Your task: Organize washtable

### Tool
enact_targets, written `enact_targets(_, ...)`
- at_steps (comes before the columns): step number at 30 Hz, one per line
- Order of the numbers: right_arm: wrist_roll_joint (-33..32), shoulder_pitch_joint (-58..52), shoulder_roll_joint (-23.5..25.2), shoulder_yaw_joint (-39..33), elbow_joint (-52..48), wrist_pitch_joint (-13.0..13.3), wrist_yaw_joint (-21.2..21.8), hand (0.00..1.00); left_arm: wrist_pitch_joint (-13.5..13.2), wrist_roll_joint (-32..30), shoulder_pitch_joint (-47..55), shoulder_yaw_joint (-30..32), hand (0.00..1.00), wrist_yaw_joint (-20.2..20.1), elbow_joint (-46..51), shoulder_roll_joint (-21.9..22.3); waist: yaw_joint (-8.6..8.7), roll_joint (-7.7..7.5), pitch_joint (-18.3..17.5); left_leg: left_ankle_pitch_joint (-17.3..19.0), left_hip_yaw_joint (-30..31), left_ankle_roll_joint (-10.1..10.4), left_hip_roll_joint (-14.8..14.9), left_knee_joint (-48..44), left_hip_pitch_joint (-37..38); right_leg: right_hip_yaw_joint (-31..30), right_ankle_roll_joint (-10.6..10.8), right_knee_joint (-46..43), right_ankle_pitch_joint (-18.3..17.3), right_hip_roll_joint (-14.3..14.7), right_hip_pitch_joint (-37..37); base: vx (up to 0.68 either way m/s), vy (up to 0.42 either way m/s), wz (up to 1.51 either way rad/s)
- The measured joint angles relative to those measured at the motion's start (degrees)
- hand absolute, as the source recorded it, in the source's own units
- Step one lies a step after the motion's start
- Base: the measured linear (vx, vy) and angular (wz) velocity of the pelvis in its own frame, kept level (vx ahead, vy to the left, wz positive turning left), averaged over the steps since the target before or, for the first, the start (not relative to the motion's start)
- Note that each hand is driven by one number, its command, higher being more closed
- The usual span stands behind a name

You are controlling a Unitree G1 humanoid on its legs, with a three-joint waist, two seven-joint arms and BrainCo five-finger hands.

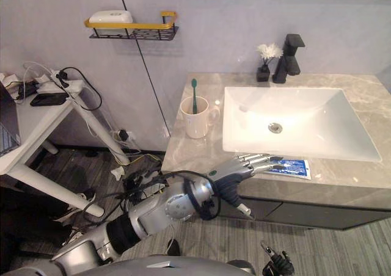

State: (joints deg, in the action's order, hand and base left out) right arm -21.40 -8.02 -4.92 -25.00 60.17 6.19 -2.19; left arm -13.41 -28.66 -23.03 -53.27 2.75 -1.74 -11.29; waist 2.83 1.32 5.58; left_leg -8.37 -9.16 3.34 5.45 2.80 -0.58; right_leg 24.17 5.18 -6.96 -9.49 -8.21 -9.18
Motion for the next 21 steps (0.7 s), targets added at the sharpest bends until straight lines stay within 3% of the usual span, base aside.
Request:
enact_targets(10, 0.0, -0.7, 0.6, -0.6, -2.2, -0.1, -0.1, 0.0, 2.2, -2.1, -4.8, -0.7, 0.0, -0.1, -5.1, 2.0, 1.44, -0.03, 0.0, 0.0, -1.7, 0.0, 0.4, 0.6, 1.1, -2.0, 0.0, 0.1, 0.0, 0.0, 0.4, 0.0, 0.004, -0.1)
enact_targets(21, 0.0, -1.5, 1.4, -2.7, -2.3, -0.3, -0.1, 0.0, 3.3, -2.1, -8.5, -0.4, 0.0, 0.0, -5.9, 2.1, 1.6, 0.19, -0.1, 0.0, -3.0, 0.0, 0.6, 1.1, 1.3, -3.2, -0.1, 0.1, 0.2, 0.2, 1.1, 0.0, 0.0, -0.06)
